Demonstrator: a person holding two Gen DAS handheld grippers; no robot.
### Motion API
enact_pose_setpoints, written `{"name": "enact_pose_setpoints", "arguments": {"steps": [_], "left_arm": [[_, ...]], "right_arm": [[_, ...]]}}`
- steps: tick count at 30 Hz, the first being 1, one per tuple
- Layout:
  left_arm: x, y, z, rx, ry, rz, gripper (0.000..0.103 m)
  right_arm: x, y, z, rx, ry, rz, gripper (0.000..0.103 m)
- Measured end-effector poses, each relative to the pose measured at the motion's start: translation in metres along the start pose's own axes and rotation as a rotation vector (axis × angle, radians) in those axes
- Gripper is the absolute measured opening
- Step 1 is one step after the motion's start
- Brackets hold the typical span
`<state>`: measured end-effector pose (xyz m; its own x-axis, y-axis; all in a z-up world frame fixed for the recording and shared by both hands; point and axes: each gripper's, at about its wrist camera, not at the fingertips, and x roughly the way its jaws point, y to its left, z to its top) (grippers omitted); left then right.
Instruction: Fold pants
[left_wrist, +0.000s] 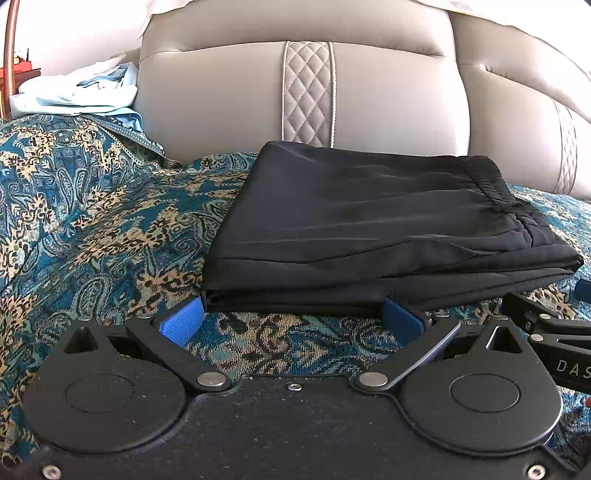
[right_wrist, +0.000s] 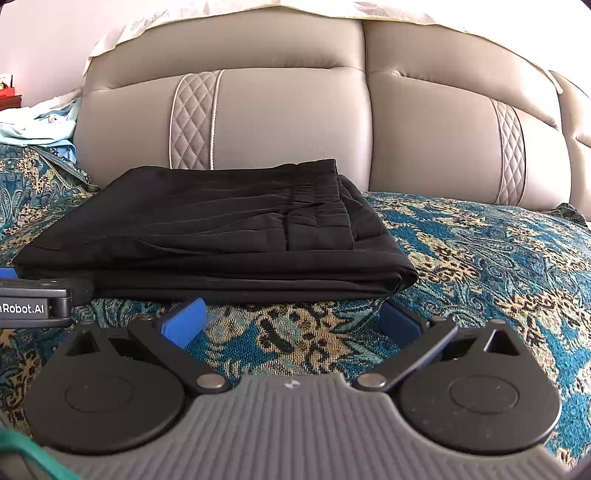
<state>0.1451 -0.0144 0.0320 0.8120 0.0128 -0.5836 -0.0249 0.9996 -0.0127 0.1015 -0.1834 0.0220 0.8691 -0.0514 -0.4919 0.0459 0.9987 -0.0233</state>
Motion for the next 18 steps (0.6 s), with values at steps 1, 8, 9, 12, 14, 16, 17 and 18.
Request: {"name": "enact_pose_setpoints", "arguments": {"steps": [1, 8, 9, 12, 14, 16, 17, 18], "left_arm": [[-0.0001, -0.0001, 0.0, 0.0, 0.0, 0.001, 0.103], [-0.0013, 0.0003, -0.0011, -0.005, 0.008, -0.001, 0.103], [-0.0017, 0.0, -0.0015, -0.004, 0.009, -0.001, 0.103], [-0.0032, -0.0013, -0.0031, -0.002, 0.008, 0.003, 0.103], [-0.0039, -0.0013, -0.0042, -0.004, 0.004, 0.005, 0.103], [-0.0044, -0.0017, -0.0045, -0.005, 0.002, 0.008, 0.103], [-0.0046, -0.0018, -0.0045, -0.007, 0.003, 0.008, 0.103], [-0.0048, -0.002, -0.0046, -0.008, 0.003, 0.009, 0.103]], "right_arm": [[-0.0001, 0.0, 0.0, 0.0, 0.0, 0.0, 0.103], [-0.0005, 0.0002, 0.0, 0.001, 0.0, 0.0, 0.103], [-0.0005, 0.0002, 0.0, 0.0, 0.0, 0.0, 0.103], [-0.0005, 0.0003, 0.0, 0.0, 0.0, 0.0, 0.103], [-0.0006, 0.0002, 0.0, 0.0, 0.0, 0.0, 0.103], [-0.0006, 0.0001, 0.0, 0.0, 0.0, 0.0, 0.103], [-0.0006, 0.0003, -0.0001, 0.0, 0.0, 0.0, 0.103], [-0.0006, 0.0004, -0.0001, 0.0, 0.0, 0.0, 0.103]]}}
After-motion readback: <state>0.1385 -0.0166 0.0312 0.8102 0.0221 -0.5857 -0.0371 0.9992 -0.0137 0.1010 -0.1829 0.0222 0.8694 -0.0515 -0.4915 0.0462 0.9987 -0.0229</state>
